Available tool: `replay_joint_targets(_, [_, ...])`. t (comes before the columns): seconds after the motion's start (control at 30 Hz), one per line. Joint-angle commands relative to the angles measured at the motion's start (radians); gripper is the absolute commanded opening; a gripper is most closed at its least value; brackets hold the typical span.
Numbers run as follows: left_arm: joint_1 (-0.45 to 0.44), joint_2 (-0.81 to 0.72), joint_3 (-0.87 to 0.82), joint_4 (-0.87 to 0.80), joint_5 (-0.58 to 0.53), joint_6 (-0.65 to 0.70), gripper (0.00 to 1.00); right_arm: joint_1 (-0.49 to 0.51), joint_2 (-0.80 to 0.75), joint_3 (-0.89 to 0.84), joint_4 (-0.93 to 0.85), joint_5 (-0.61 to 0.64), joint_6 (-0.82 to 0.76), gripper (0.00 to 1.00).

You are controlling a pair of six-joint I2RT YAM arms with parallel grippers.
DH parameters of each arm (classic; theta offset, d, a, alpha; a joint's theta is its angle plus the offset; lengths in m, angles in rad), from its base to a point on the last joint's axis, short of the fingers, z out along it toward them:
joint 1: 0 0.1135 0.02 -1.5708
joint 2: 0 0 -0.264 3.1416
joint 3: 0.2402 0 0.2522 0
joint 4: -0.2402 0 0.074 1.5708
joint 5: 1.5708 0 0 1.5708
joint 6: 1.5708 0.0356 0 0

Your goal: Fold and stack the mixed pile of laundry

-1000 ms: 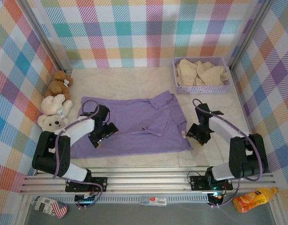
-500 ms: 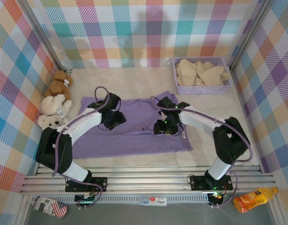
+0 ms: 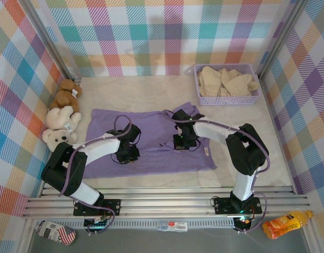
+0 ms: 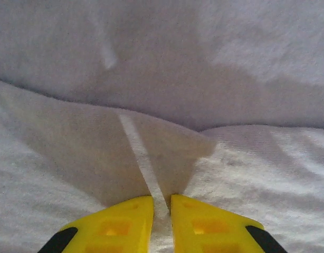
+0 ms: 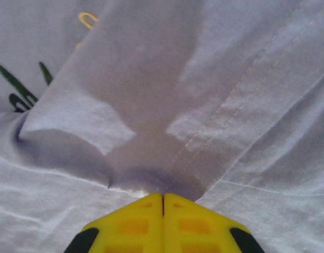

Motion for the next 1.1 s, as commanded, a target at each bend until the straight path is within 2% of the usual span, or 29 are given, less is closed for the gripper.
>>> replay_joint_targets(0.0, [-0.009, 0.052, -0.031, 0.011, -0.038, -0.008, 0.18, -0.005, -0.011, 0.049, -0.010, 0.006, -0.012, 0.00])
replay_joint_targets(0.13, [-0.009, 0.070, -0.025, 0.004, -0.043, -0.002, 0.18, -0.016, -0.007, 0.155, -0.016, 0.014, -0.021, 0.00])
replay_joint_targets(0.23, [-0.009, 0.070, -0.022, -0.006, -0.050, 0.001, 0.18, -0.045, 0.074, 0.319, -0.019, 0.025, -0.034, 0.00])
replay_joint_targets(0.27, [-0.009, 0.072, -0.019, -0.010, -0.049, 0.004, 0.18, -0.057, 0.118, 0.391, -0.015, 0.000, -0.036, 0.08])
replay_joint_targets(0.33, [-0.009, 0.075, -0.011, -0.023, -0.050, 0.009, 0.20, -0.072, 0.196, 0.527, -0.024, -0.084, -0.047, 0.40])
replay_joint_targets(0.4, [-0.009, 0.074, 0.004, -0.050, -0.057, 0.018, 0.32, -0.072, 0.243, 0.633, -0.069, -0.088, -0.070, 0.67])
replay_joint_targets(0.5, [-0.009, 0.050, 0.024, -0.083, -0.075, 0.027, 0.56, -0.085, 0.205, 0.600, -0.101, -0.001, -0.076, 0.69])
replay_joint_targets(0.53, [-0.009, 0.042, 0.029, -0.088, -0.080, 0.026, 0.57, -0.090, 0.181, 0.566, -0.095, 0.006, -0.078, 0.69])
replay_joint_targets(0.7, [-0.011, -0.031, 0.081, -0.103, -0.070, 0.035, 0.53, -0.113, 0.016, 0.280, -0.088, 0.049, -0.060, 0.60])
replay_joint_targets(0.83, [-0.015, -0.064, 0.185, -0.036, -0.018, 0.091, 0.50, -0.115, -0.079, 0.057, -0.081, 0.084, 0.013, 0.46])
replay_joint_targets(0.93, [-0.014, -0.007, 0.289, 0.030, 0.041, 0.123, 0.45, -0.116, -0.108, -0.064, -0.058, 0.083, 0.066, 0.43])
replay_joint_targets(1.07, [-0.016, 0.157, 0.436, 0.092, 0.095, 0.129, 0.42, -0.130, -0.104, -0.161, -0.036, 0.098, 0.127, 0.39])
